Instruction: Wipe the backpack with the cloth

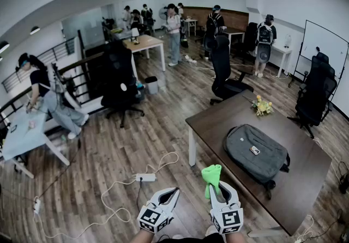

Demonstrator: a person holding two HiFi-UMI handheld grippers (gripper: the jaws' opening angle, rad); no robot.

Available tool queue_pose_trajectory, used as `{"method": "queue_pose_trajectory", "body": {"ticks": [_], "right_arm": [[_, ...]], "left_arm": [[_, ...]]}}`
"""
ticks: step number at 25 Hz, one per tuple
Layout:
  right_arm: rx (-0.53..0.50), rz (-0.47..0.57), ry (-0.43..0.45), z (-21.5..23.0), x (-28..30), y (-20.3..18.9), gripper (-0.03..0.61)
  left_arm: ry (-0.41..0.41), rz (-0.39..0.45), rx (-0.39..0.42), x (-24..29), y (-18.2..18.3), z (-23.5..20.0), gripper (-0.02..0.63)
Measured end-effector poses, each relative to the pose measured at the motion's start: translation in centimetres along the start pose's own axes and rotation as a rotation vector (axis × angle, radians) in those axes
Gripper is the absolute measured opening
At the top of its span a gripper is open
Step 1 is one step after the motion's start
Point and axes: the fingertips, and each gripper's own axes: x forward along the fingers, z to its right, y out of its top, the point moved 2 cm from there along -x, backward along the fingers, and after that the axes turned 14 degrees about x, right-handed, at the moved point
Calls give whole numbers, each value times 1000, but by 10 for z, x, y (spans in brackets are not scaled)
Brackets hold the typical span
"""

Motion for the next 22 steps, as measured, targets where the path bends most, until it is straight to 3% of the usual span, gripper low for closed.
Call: {"method": "queue_pose_trajectory", "body": {"ticks": [15, 22], "right_arm": [[-24, -22, -5, -21, 12, -11, 81], [55, -27, 3, -15, 22, -15, 89]], "left_arm": [[-26, 15, -18, -10, -10, -20, 18], [-47, 2, -37, 0, -12, -28, 18]]}}
